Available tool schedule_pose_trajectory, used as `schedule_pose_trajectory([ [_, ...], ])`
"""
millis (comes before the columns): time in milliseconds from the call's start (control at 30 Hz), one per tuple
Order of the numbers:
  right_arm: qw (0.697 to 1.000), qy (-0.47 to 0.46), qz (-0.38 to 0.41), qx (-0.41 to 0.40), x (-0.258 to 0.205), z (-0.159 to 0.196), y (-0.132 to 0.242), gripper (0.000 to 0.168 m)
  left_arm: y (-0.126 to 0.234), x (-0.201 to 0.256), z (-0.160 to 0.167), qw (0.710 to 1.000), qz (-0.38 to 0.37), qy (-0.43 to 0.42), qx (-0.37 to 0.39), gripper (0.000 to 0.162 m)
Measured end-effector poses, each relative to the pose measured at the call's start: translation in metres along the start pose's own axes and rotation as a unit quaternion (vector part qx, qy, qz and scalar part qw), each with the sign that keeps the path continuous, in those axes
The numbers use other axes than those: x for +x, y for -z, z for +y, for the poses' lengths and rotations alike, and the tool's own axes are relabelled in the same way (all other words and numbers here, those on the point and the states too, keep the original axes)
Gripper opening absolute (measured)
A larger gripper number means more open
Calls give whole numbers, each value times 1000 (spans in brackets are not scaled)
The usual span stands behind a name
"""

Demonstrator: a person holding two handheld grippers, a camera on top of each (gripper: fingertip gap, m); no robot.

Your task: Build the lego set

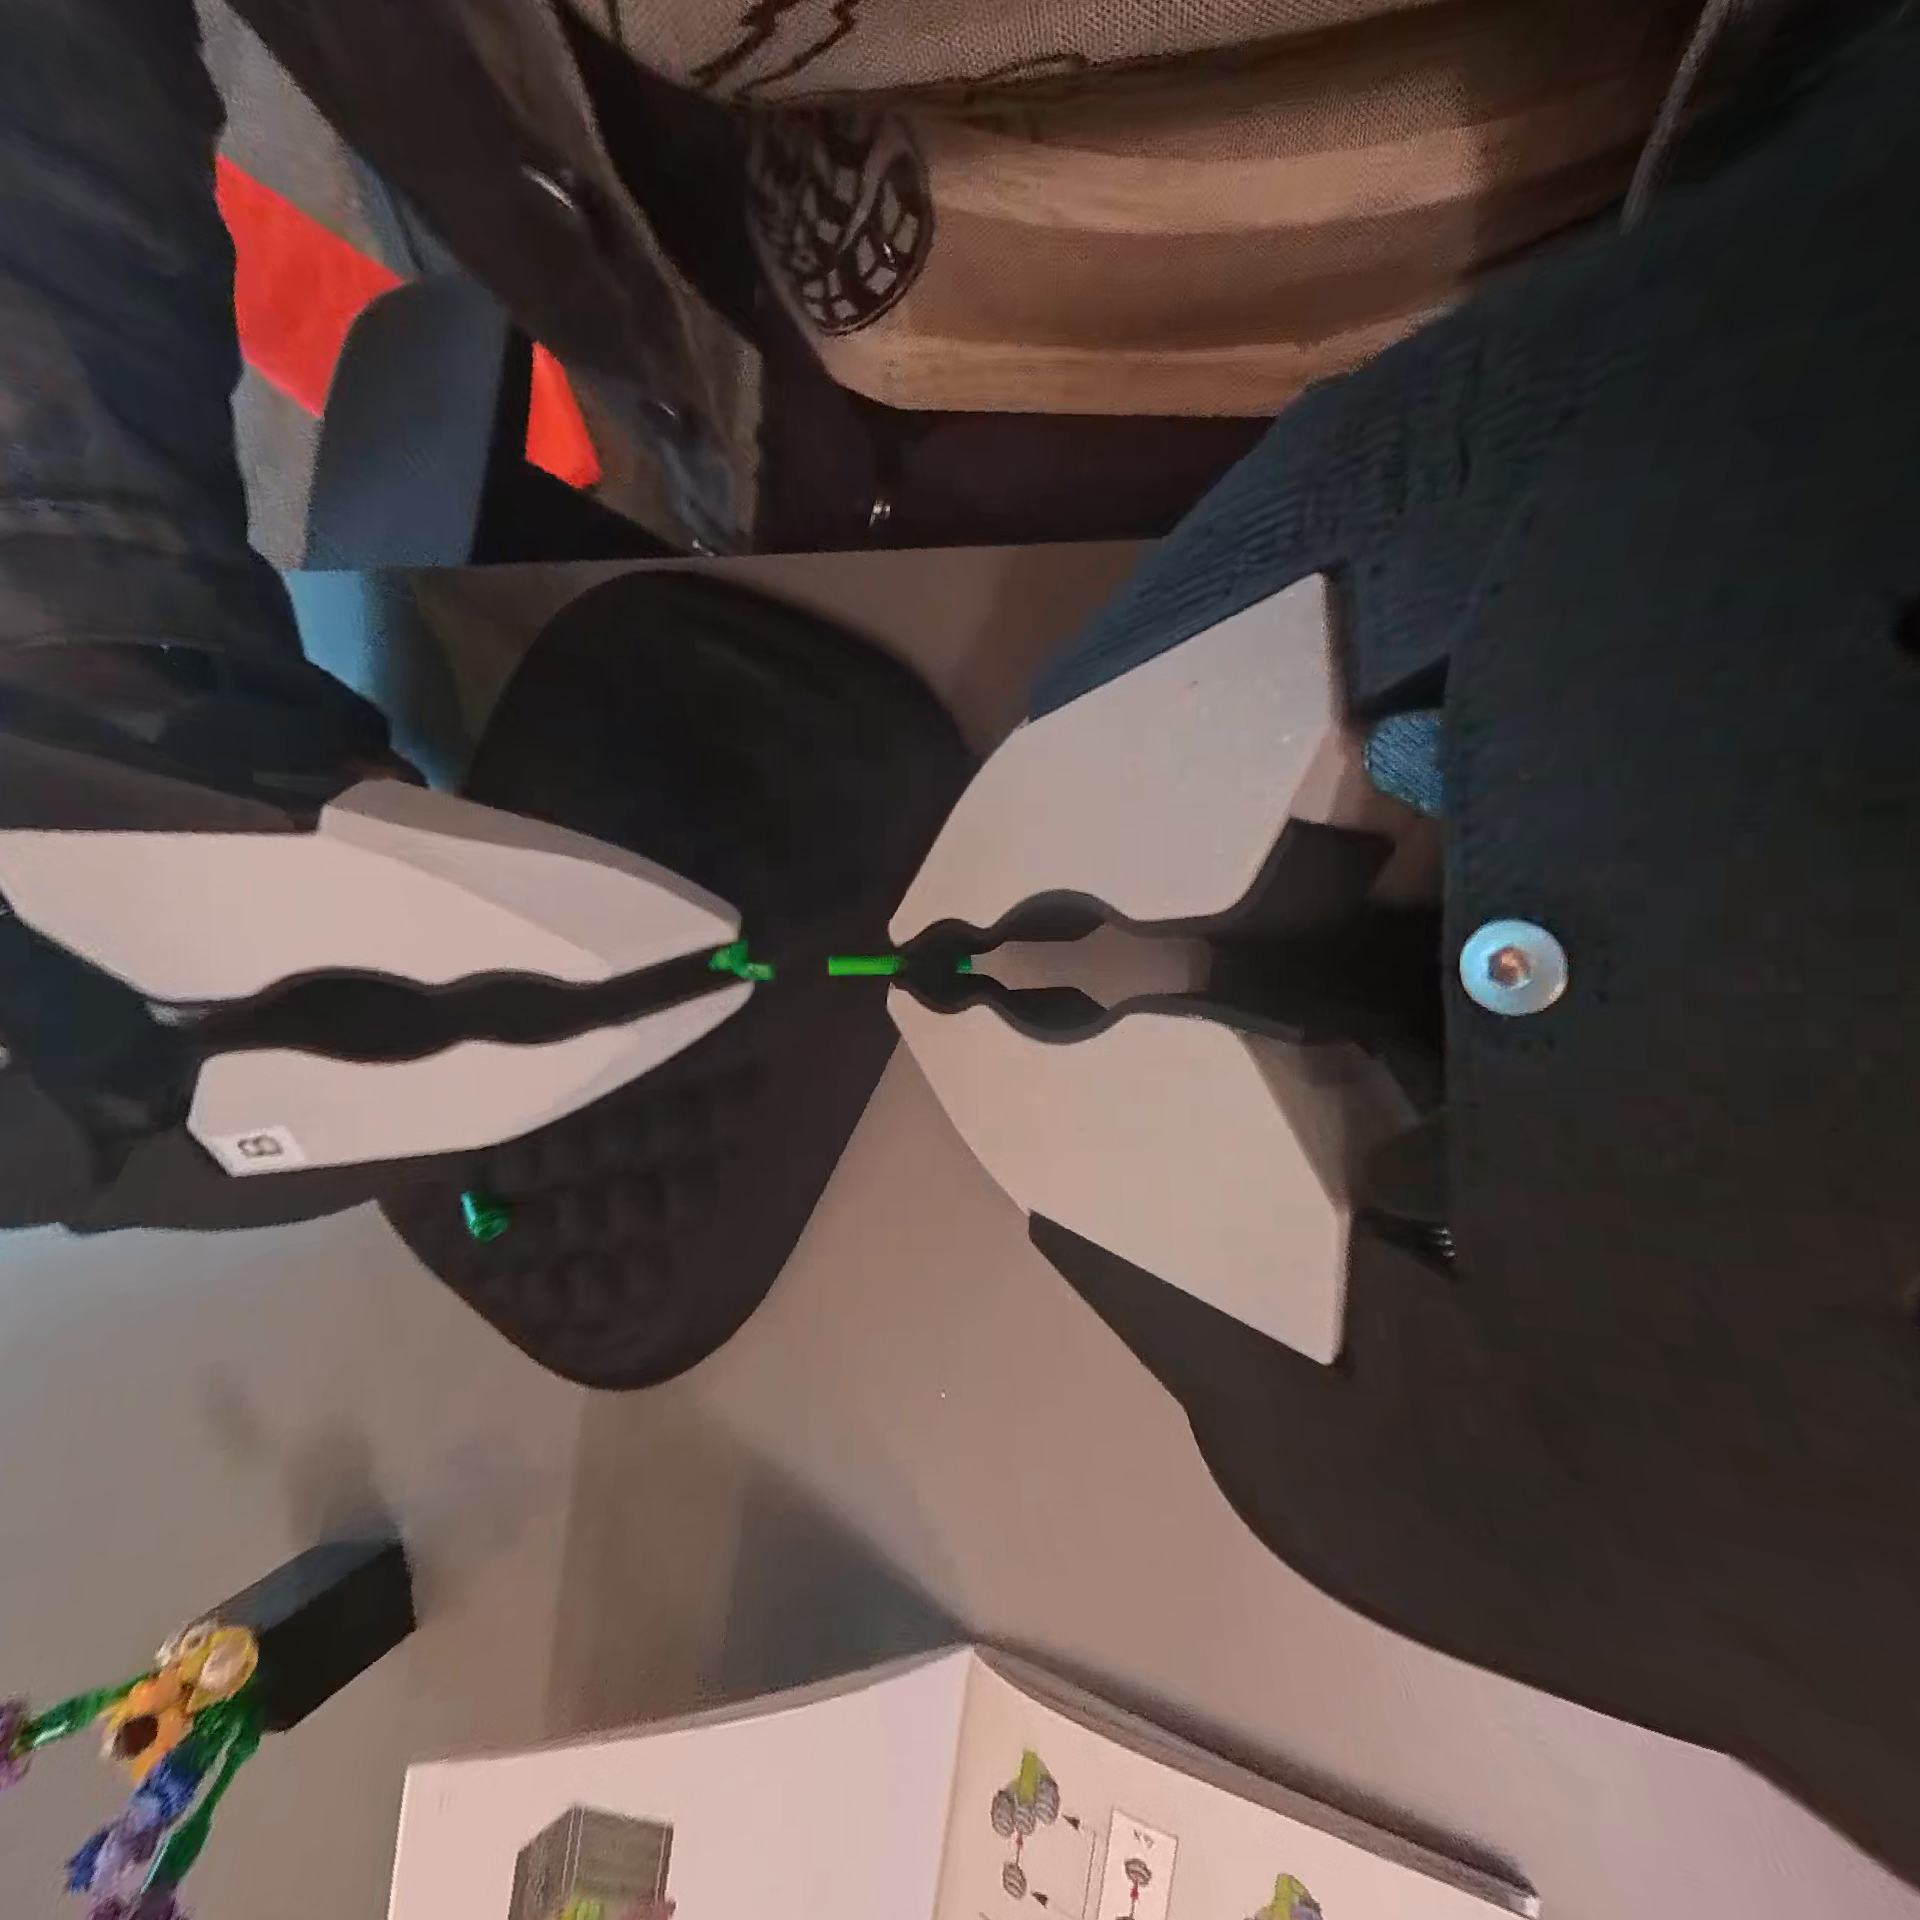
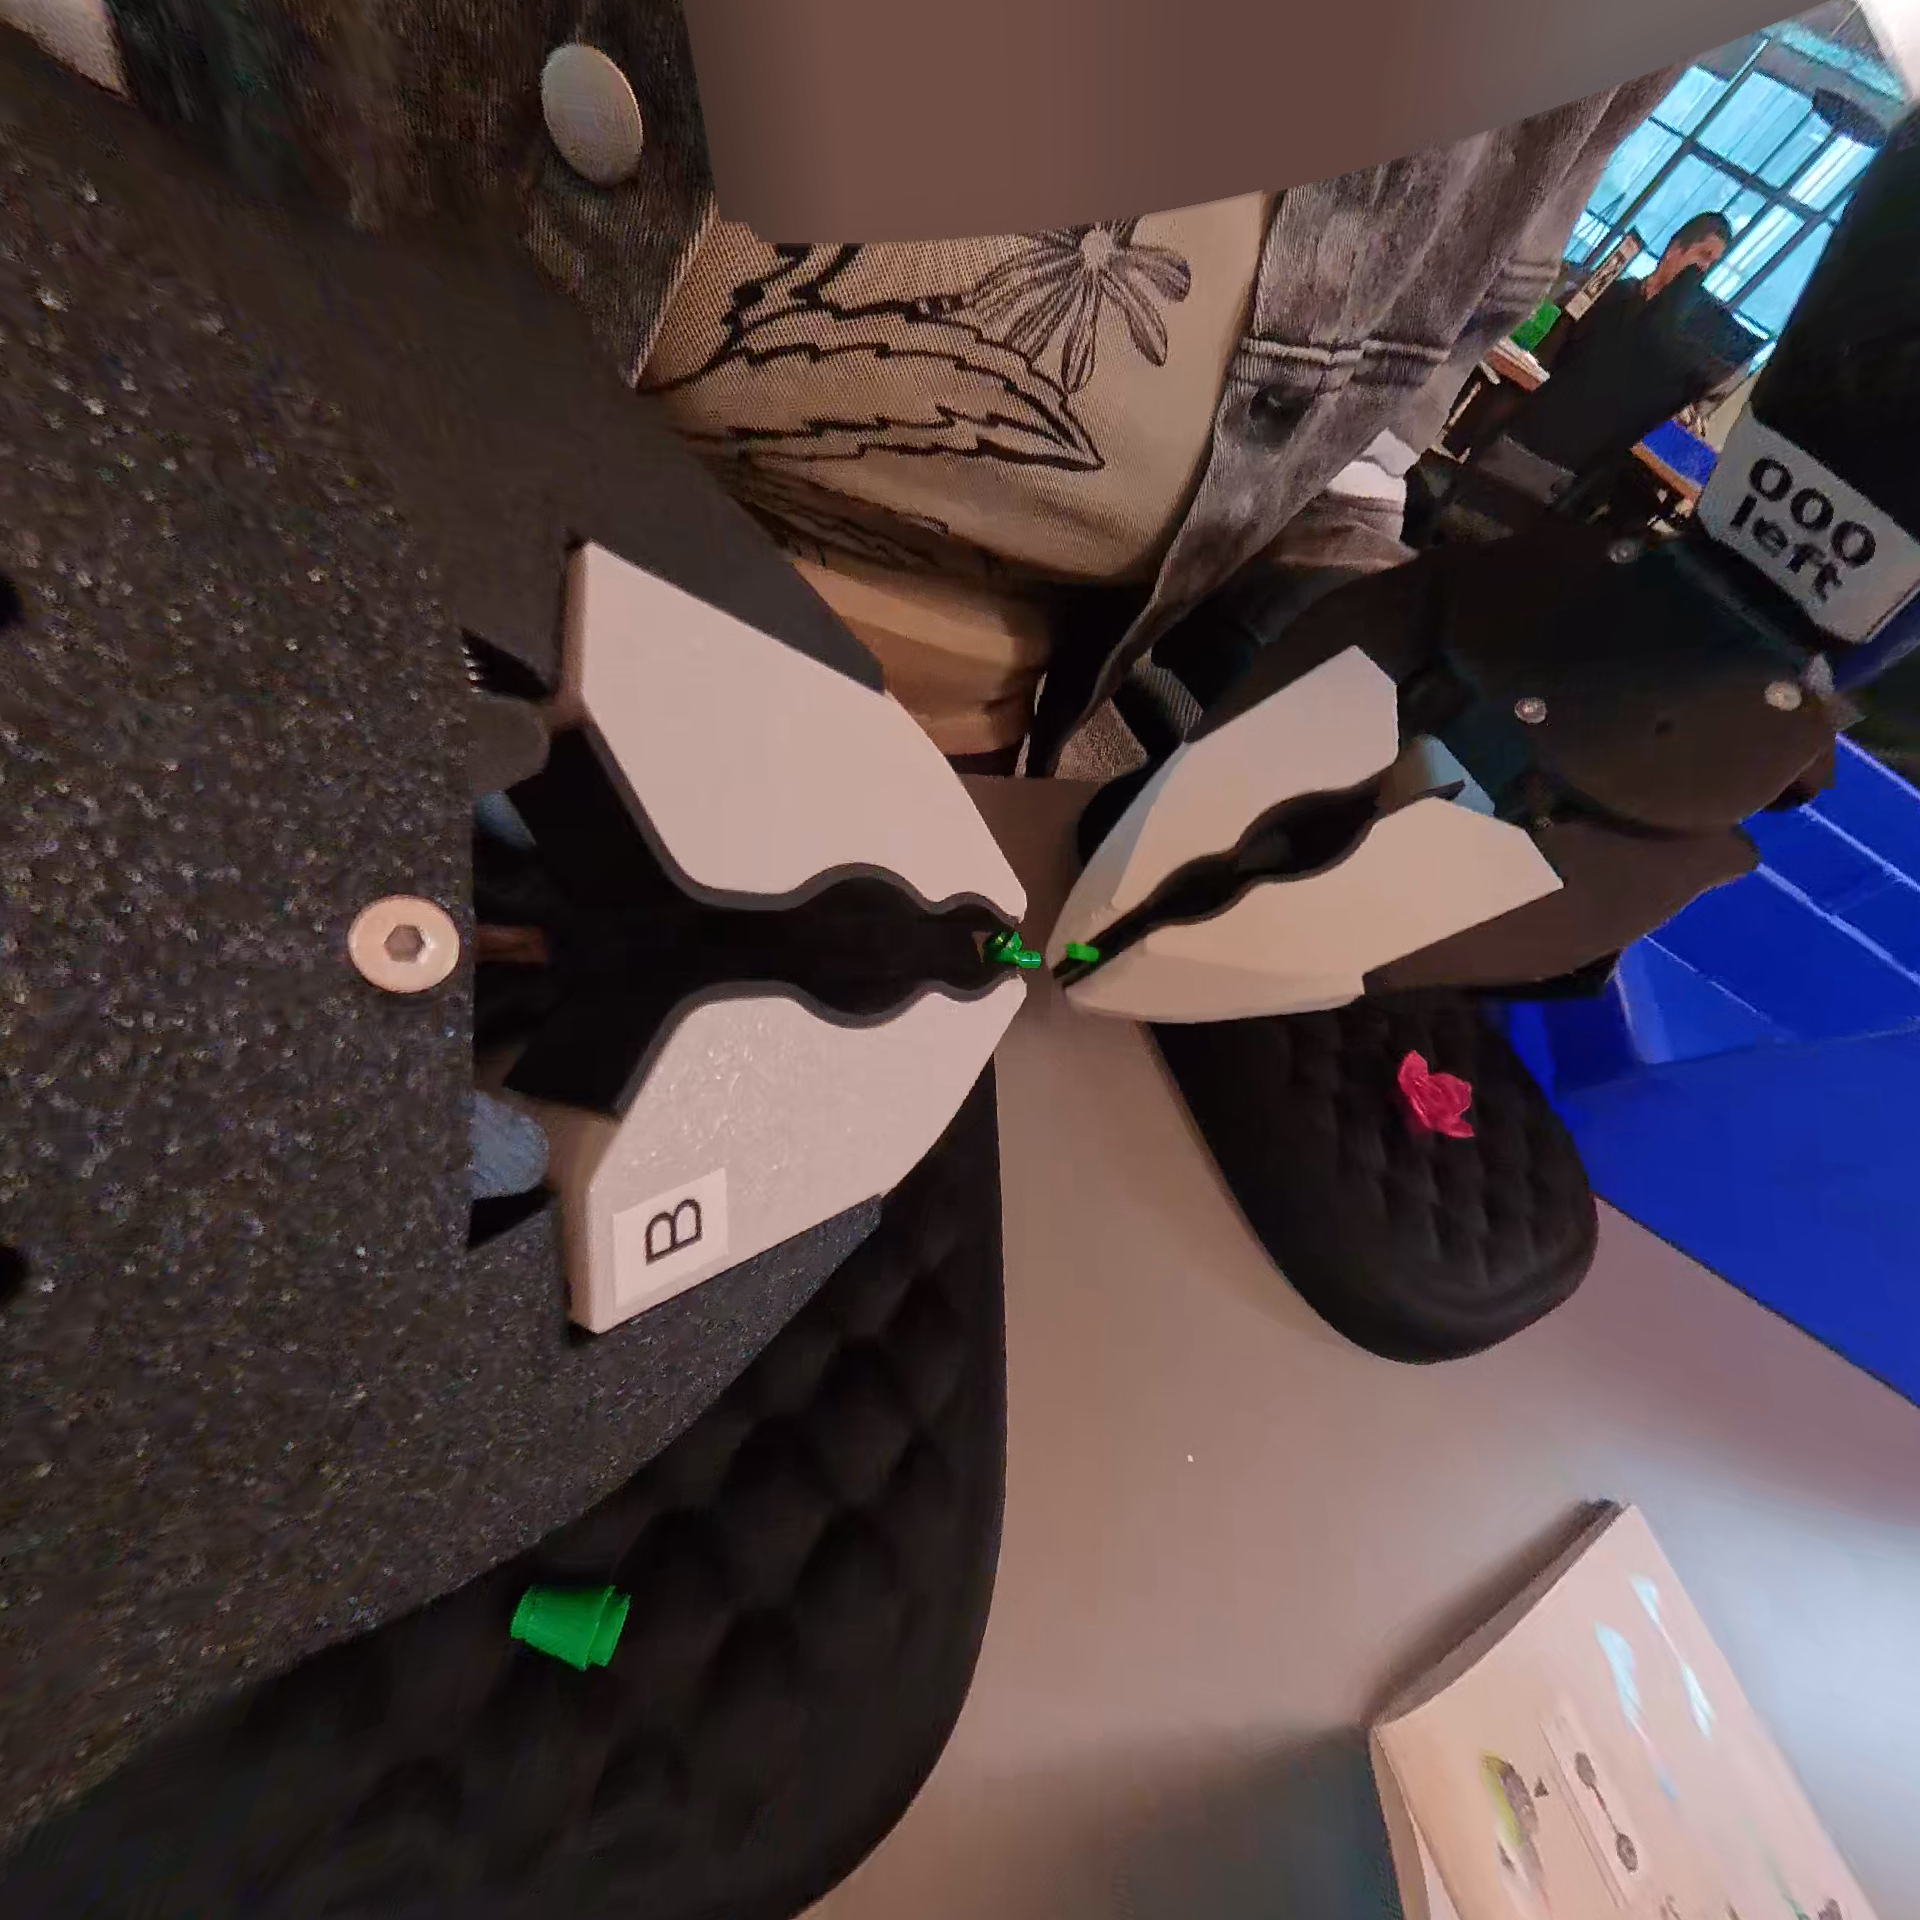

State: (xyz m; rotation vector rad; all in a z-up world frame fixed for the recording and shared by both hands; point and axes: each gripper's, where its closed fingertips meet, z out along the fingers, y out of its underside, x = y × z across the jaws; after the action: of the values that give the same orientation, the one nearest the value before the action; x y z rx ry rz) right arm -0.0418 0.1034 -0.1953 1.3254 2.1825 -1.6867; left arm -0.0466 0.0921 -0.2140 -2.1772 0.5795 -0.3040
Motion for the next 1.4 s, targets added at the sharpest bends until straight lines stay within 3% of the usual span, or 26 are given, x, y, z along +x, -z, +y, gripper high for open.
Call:
schedule_pose_trajectory([
  [667,998,13,-1,-67,1,14,-13,6,-9,5,11,999,7,-19,-35,4],
  [1400,997,16,3,-75,2,16,-15,6,-11,5,16,999,8,-25,-47,3],
])
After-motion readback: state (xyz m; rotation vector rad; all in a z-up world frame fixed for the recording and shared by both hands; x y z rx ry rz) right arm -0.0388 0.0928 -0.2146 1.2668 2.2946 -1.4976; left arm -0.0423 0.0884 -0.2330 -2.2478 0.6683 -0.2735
